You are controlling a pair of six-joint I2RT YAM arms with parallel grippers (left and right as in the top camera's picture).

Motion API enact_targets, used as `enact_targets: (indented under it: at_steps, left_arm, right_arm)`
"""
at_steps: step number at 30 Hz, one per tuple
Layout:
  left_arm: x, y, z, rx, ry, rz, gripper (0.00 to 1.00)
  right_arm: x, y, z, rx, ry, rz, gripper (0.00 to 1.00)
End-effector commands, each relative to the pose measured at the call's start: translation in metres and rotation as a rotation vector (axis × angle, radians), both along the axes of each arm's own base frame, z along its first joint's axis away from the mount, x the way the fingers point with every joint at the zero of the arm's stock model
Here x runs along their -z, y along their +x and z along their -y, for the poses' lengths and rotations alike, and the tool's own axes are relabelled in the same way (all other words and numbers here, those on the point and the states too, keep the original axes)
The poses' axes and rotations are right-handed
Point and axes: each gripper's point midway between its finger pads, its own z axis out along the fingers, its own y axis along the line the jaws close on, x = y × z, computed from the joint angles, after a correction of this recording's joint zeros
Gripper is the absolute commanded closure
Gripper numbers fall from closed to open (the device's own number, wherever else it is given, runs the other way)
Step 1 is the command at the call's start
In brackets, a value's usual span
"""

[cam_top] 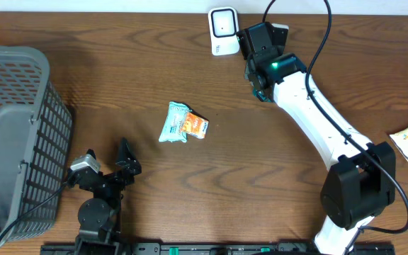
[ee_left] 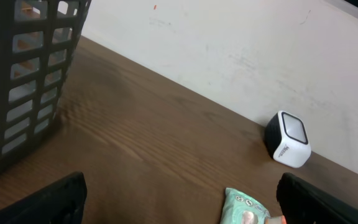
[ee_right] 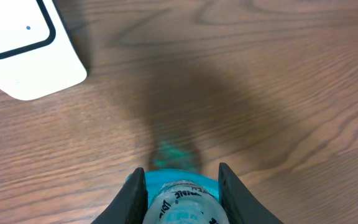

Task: Scan the item barcode
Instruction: 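Carry the bottle toward the white scanner with the right gripper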

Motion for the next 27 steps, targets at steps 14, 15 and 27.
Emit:
enact_targets:
  at_steps: [14, 15, 27]
  left_arm:
    - [0.018, -0.001, -0.002, -0.011, 0.0, -0.051, 0.02]
    - [0.018, -0.001, -0.002, -0.011, 0.0, -0.051, 0.02]
    - [0.018, -0.001, -0.002, -0.011, 0.0, -0.051, 0.02]
  right_arm:
    - [0.002, -0.006, -0.013, 0.068, 0.171, 0.022, 0.76]
    - [0.005, -0.007, -0.013, 0.067, 0.172, 0.02, 0.76]
    - [0.022, -0.01, -0.019, 0.045, 0.2, -0.004, 0.52]
